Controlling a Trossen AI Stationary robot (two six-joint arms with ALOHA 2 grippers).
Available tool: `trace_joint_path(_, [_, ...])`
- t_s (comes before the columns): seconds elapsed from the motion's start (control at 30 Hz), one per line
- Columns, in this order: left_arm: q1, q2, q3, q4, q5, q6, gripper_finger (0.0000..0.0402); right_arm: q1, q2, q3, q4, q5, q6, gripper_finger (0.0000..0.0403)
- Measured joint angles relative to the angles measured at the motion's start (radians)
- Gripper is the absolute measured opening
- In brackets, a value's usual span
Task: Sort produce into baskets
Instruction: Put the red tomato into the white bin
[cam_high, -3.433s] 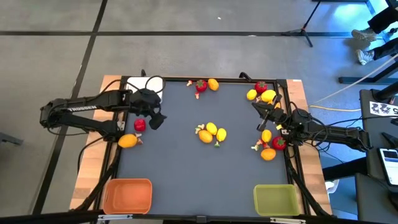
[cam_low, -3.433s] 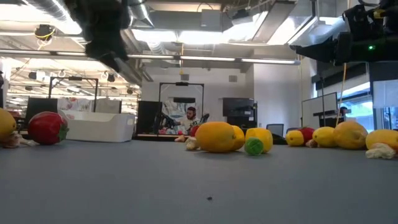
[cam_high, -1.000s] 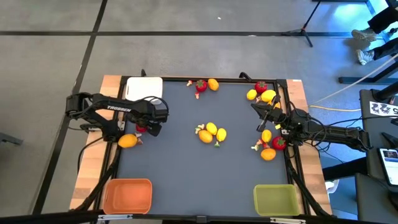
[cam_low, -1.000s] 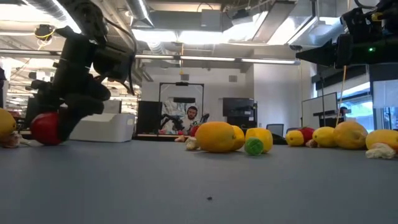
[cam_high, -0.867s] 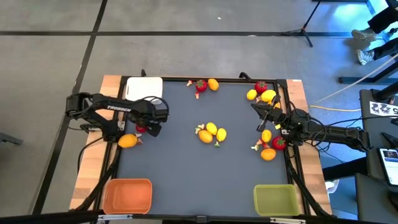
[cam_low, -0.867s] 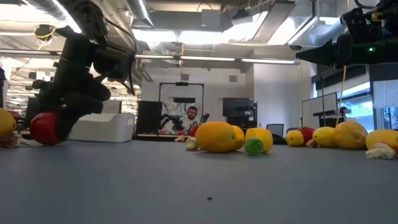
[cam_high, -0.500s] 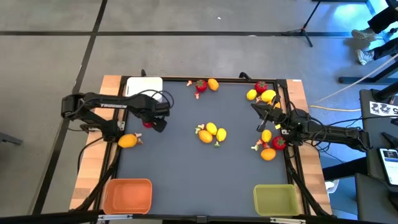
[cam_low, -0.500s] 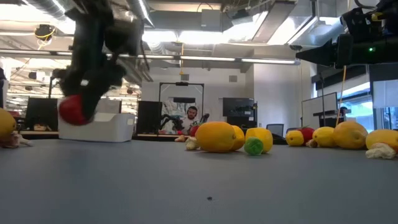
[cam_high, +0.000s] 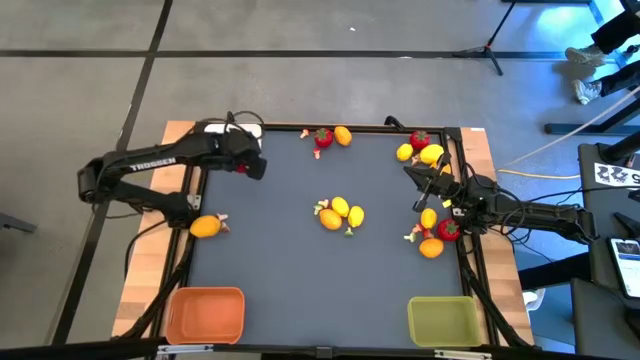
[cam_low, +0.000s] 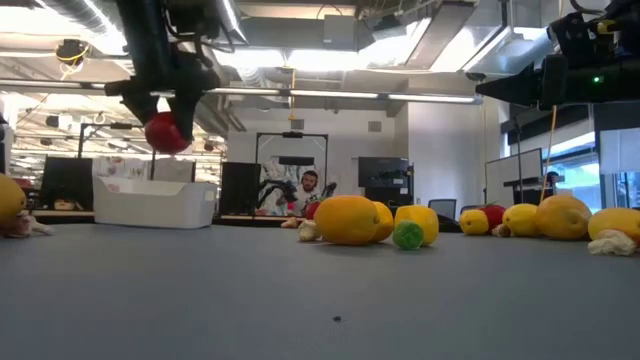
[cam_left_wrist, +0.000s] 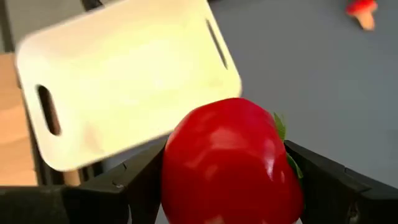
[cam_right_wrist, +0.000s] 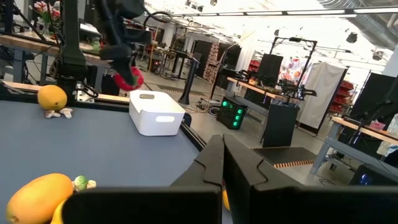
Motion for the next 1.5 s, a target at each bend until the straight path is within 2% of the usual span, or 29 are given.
trace_joint_path(0.3, [0.164,0.043,0.000,0.078,-0.018,0.107,0.0280,0.000,0.000,0.000,-0.001,0.000,0.000,0.0005])
trace_joint_path(0.73, [0.317,0.181,-0.001,0.256,-0.018,0.256,0.0281,0.000,0.000,0.000,-0.006,0.000,0.000,0.0005])
trace_joint_path(1.2, [0.373,0.310,-0.001,0.338,-0.017,0.337,0.0281,0.000,0.000,0.000,-0.017,0.000,0.000,0.0005])
trace_joint_path(1.5, [0.375,0.327,-0.001,0.354,-0.017,0.321,0.0286,0.000,0.000,0.000,-0.031,-0.001,0.000,0.0005])
